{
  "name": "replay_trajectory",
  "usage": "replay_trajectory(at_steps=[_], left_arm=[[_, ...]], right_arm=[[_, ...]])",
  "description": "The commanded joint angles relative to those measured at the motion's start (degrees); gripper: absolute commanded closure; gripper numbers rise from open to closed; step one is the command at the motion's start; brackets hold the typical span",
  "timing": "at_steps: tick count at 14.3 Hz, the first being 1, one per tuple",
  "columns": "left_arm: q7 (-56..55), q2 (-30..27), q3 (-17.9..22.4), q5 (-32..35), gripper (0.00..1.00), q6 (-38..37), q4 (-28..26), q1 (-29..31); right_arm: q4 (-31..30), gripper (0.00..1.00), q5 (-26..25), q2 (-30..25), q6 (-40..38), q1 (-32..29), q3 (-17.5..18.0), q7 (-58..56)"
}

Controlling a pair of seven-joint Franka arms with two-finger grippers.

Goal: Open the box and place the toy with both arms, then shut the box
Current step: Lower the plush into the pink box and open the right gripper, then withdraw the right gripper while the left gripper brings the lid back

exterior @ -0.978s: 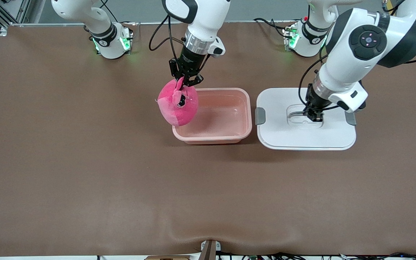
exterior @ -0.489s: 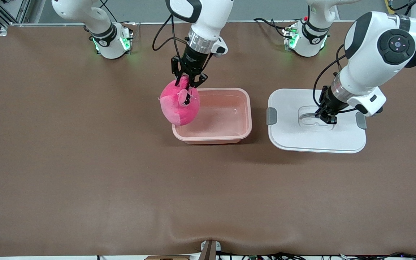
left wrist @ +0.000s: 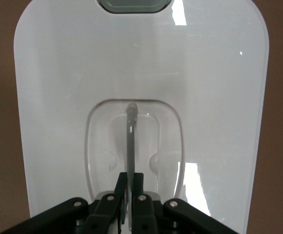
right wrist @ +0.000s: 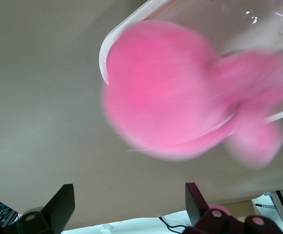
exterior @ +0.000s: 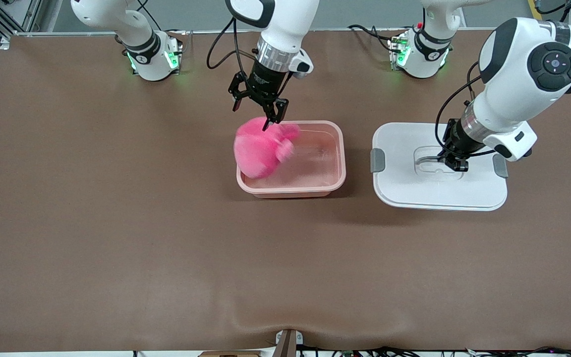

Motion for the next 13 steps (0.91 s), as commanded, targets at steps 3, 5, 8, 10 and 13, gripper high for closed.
replay_trajectory(at_steps=[3,5,8,10,13], left_arm=[[1.63,-2.67,-0.36,-1.43,1.0,0.8,-2.02,0.79],[1.63,-2.67,-0.36,-1.43,1.0,0.8,-2.02,0.79],[1.63,-2.67,-0.36,-1.43,1.0,0.8,-1.94,0.79],[1.63,-2.67,-0.36,-1.43,1.0,0.8,-1.94,0.79],[1.63,-2.94,-0.36,-1.43,1.0,0.8,-1.94,0.79]], right_arm=[[1.34,0.0,-0.45,-0.03,-0.66,-1.79,0.11,0.64],[1.6,0.0,2.69,-0.38,-0.39,-5.38,0.11,0.64],[2.65,0.0,12.44,-1.17,-0.39,-14.42,0.11,0.56],[2.75,0.0,19.12,-2.05,-0.31,-20.84,0.11,0.56],[2.84,0.0,27.04,-2.58,-0.31,-30.07,0.02,0.73]])
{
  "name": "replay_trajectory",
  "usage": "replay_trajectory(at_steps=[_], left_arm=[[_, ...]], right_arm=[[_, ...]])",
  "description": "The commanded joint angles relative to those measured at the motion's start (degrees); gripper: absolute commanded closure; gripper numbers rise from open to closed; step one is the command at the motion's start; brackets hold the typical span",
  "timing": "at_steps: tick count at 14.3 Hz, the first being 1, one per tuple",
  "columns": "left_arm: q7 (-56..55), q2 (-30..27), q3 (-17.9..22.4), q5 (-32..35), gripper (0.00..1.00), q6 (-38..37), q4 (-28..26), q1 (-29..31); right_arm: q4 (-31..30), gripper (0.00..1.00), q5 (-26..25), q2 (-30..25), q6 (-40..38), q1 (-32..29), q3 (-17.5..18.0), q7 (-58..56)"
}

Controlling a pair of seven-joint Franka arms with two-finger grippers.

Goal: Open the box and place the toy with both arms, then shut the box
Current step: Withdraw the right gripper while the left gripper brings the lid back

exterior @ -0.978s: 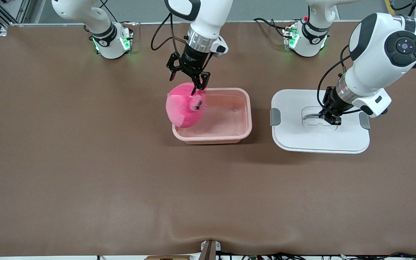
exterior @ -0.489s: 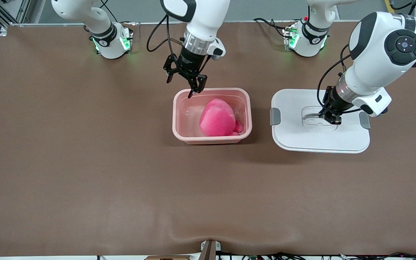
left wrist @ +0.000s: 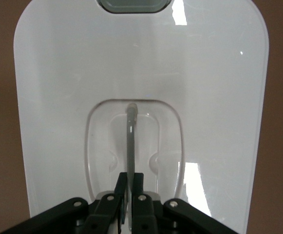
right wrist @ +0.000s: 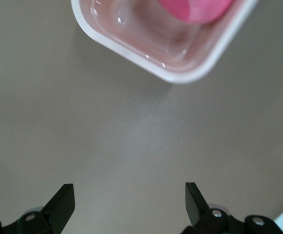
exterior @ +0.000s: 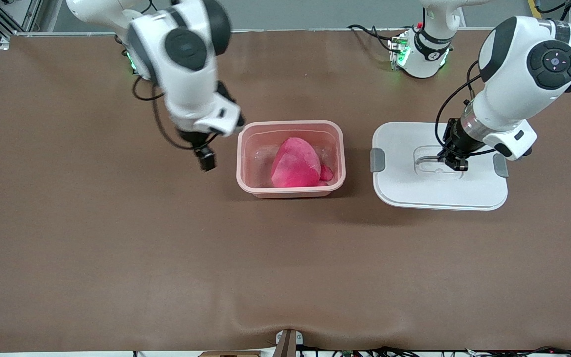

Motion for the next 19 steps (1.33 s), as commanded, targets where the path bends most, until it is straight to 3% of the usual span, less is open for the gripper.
replay_trajectory(at_steps=[1,3,8,12,17,19], left_arm=[[1.54,-2.75,-0.3,-1.42,1.0,0.66,-1.83,0.79],[1.36,-2.84,-0.48,-1.77,1.0,0.66,-1.75,0.44],[-1.09,-2.58,-3.37,-4.76,1.0,1.27,-0.61,0.08],[-6.45,-0.3,-6.8,-4.76,1.0,1.36,1.59,-0.18],[-13.13,3.48,-10.4,-4.32,1.0,1.36,5.63,-0.53],[-15.76,5.33,-11.55,-3.88,1.0,1.36,7.47,-1.84]], right_arm=[[-0.21,0.0,7.15,-1.28,-0.25,-8.17,1.2,0.82],[-0.29,0.0,9.54,-1.72,-0.51,-12.14,1.28,7.38],[-4.15,0.0,8.32,-6.99,-0.87,-11.37,1.46,25.41],[-8.38,0.0,8.14,-11.82,-0.95,-12.06,1.29,32.98],[-10.14,0.0,8.14,-14.29,-2.0,-24.26,1.28,36.58],[-9.96,0.0,8.41,-15.52,-4.55,-26.3,1.2,42.72]])
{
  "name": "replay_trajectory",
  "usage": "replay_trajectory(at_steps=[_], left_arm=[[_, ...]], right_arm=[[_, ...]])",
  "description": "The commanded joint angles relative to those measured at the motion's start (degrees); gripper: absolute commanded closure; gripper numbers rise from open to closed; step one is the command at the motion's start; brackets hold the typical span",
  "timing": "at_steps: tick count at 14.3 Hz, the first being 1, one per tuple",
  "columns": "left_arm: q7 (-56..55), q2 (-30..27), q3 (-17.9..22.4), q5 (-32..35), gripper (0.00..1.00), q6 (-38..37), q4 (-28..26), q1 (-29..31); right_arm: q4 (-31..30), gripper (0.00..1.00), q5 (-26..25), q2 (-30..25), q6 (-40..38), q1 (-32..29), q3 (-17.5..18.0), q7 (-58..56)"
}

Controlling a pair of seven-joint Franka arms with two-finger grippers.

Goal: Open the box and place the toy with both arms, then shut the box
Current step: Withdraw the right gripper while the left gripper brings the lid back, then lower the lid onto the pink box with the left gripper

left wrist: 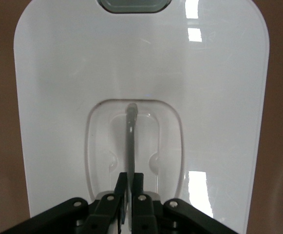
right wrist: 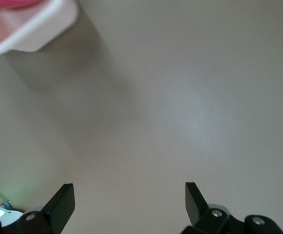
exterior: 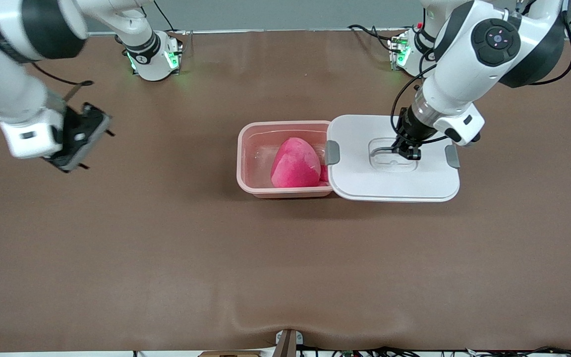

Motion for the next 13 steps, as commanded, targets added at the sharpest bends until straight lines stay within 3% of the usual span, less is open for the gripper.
replay_trajectory(at_steps=[1,4,8,11,13], left_arm=[[-3.99,3.55,-1.32,0.13,1.0,-0.34,4.48,-1.85],[-7.59,6.71,-1.41,1.79,1.0,-0.34,6.59,-4.83],[-17.17,12.68,-1.32,8.82,1.0,-0.17,10.98,-10.9],[-21.57,16.38,-1.32,10.93,1.0,-0.17,13.8,-13.63],[-23.16,18.05,-1.32,11.03,1.0,-0.17,15.38,-15.04]], right_arm=[[-1.64,0.0,0.29,-3.24,-2.28,-2.4,1.04,10.07],[-1.73,0.0,0.2,-4.12,-3.86,-2.4,1.04,20.89],[-1.82,0.0,0.29,-6.05,-5.09,-4.51,1.04,27.84],[-1.73,0.0,-0.06,-6.67,-6.41,-4.25,1.3,44.26],[-1.64,0.0,-0.06,-7.54,-7.02,-4.6,0.95,44.92]])
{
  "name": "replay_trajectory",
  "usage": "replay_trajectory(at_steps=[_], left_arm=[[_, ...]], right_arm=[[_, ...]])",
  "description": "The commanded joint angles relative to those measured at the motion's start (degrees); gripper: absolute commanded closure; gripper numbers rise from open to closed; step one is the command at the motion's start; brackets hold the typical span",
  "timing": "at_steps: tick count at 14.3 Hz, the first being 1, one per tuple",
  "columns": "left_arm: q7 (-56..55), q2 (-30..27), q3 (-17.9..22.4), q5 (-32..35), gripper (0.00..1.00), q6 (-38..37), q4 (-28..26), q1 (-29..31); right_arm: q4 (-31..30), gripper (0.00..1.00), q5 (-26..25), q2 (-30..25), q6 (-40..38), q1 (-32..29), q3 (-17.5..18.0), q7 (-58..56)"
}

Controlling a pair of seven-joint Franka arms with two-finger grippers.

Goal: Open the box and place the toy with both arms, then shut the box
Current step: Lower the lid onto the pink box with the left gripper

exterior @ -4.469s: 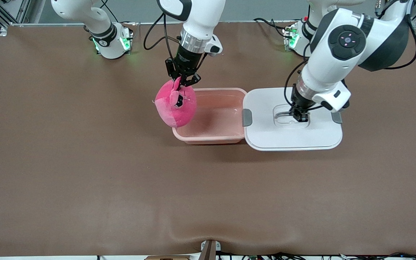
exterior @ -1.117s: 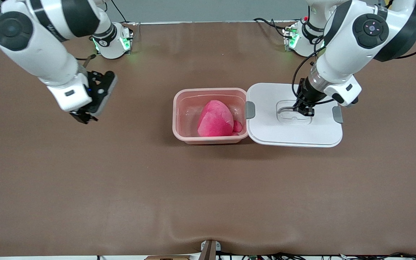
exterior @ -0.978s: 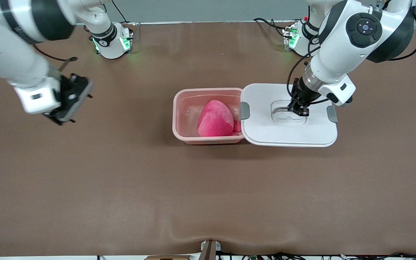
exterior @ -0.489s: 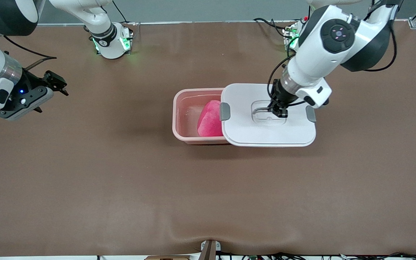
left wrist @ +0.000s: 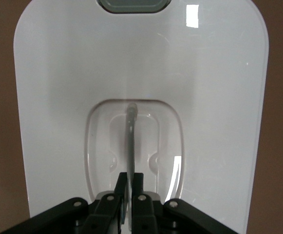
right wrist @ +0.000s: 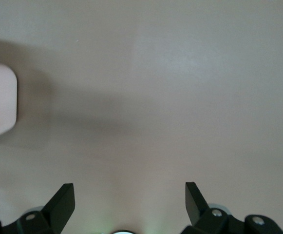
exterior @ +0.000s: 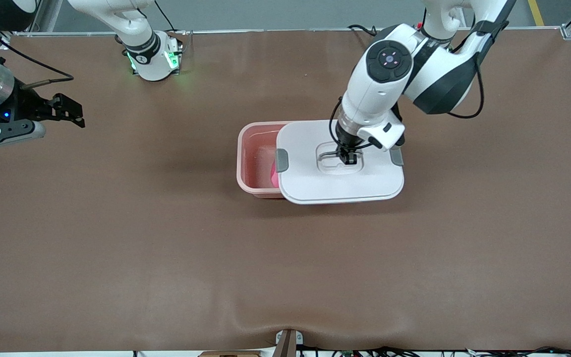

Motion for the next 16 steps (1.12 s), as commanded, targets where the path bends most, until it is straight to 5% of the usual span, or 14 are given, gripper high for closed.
replay_trajectory(at_steps=[1,9,16], left_arm=[[-2.87,3.61,-0.19,1.55,1.0,-0.59,4.51,-2.0],[-15.43,12.67,0.25,11.47,1.0,1.61,10.22,-10.79],[-21.69,13.73,0.16,12.0,1.0,5.21,10.41,-13.69]], right_arm=[[-0.96,0.0,0.0,-2.3,-0.78,-1.88,0.46,2.97],[6.07,0.0,1.49,-0.46,-2.36,-4.44,0.28,7.45],[6.78,0.0,1.32,-0.28,-2.45,-4.35,0.37,6.75]])
